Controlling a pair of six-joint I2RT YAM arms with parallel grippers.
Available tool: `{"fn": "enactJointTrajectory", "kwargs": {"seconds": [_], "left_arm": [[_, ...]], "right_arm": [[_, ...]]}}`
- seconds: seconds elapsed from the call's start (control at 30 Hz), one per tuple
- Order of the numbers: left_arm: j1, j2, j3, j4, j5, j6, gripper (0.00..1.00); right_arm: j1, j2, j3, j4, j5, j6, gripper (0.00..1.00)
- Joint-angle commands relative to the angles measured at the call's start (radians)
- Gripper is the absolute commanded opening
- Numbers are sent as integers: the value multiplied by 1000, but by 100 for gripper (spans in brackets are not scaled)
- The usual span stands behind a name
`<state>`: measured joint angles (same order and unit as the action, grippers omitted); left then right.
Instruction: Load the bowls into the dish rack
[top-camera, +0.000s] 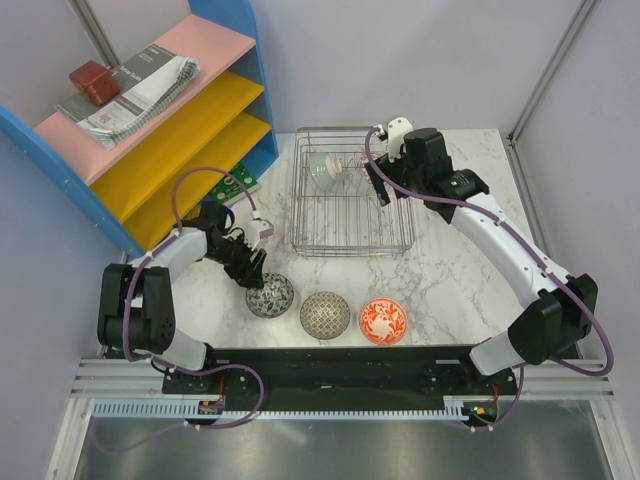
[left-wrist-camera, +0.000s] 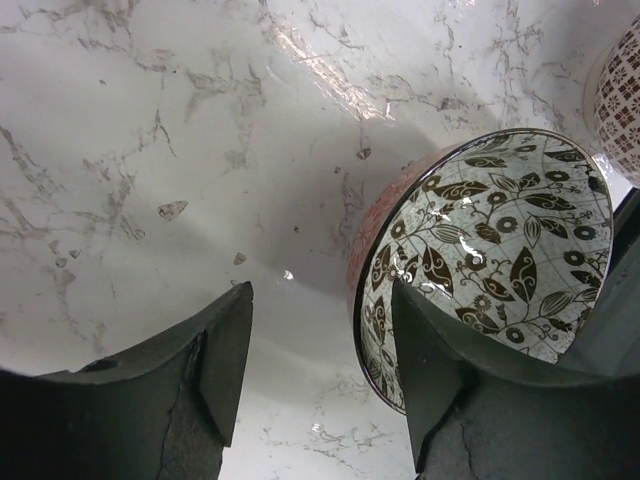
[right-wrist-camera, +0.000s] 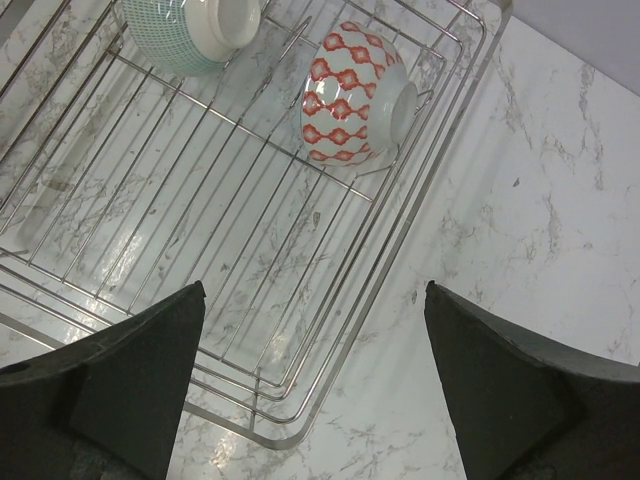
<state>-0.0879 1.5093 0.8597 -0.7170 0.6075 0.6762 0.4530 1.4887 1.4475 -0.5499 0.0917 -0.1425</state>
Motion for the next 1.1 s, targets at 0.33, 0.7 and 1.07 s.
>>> {"fn": "enactJointTrajectory", "kwargs": {"seconds": [0.33, 0.7, 1.07], "left_arm": [[-70, -14, -30, 57, -63, -40, 19], [-73, -126, 28, -27, 3, -26, 2], [-98, -250, 330, -188, 204, -43, 2]], "right_arm": [[-14, -18, 5, 10, -29, 24, 98], [-19, -10, 56, -24, -124, 44, 98], [-25, 62, 187, -64, -624, 141, 98]]}}
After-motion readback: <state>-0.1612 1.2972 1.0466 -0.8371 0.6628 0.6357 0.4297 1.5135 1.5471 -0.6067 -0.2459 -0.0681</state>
